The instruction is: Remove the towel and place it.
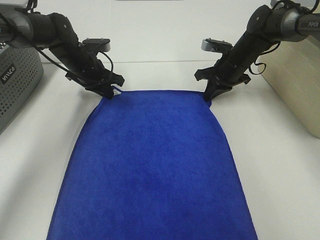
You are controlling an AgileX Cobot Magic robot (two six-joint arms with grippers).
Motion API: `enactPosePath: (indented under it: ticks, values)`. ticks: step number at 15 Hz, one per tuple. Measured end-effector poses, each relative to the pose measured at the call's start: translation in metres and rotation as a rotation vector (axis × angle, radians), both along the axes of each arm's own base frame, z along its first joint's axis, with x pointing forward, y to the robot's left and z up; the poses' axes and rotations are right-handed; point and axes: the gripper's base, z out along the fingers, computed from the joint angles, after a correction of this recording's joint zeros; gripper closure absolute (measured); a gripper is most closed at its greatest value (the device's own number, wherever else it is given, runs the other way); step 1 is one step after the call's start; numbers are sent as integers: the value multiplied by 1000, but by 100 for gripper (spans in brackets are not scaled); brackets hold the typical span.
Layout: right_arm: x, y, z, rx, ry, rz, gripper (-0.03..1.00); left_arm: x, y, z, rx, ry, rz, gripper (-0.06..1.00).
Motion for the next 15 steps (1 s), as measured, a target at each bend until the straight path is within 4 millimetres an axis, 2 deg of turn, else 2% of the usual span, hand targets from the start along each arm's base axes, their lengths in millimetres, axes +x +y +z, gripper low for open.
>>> enactPosePath:
  ticks: [4, 9, 12, 15]
  values:
    - [3, -5, 5, -65, -53, 30, 95, 3, 1, 1, 25, -40, -4, 94]
    - [25, -3, 42, -73, -268, 92, 95, 9, 2, 3, 48, -124, -1, 94]
    - [35, -2, 59, -87, -387, 121, 95, 20, 2, 18, 65, -214, -4, 94]
    - [39, -4, 61, -145, -460, 194, 95, 35, 2, 46, 107, -359, -21, 94]
